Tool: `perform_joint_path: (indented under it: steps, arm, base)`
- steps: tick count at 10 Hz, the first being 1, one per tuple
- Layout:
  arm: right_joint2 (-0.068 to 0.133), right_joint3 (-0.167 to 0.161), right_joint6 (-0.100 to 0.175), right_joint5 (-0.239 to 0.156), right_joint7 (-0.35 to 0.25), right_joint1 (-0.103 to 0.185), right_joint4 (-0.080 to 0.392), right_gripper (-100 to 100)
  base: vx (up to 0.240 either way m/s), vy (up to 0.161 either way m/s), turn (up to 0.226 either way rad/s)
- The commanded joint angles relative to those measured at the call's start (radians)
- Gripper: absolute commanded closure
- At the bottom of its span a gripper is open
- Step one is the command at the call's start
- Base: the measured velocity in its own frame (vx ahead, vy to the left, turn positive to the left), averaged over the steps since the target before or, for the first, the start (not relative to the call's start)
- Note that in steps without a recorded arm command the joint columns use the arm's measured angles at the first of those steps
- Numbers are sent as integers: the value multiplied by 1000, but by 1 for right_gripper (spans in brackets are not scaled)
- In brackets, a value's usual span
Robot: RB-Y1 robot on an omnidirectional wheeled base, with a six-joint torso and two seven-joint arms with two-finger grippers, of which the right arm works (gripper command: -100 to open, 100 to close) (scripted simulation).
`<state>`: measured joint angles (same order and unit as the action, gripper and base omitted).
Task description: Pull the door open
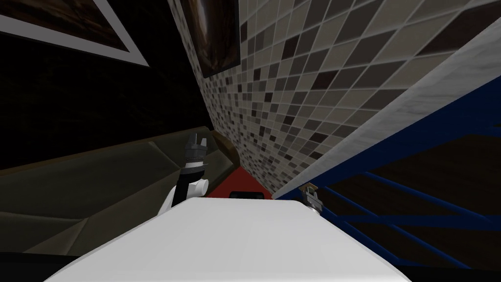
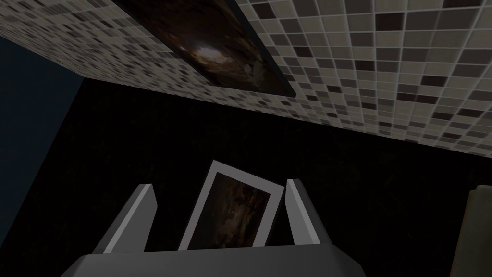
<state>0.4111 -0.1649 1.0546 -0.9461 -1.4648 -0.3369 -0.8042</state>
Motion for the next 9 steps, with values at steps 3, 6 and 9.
perform_joint_path:
  steps: [3, 6, 9]
  arm:
    - [17, -37, 13, 24, -21, -15, -18, 100]
    - [31, -69, 23, 45, -39, -28, -33, 100]
    - [48, -107, 36, 69, -61, -42, -50, 100]
  base:
    - [-157, 11, 57]
    - [-188, 56, 44]
    - [-203, 38, 53]
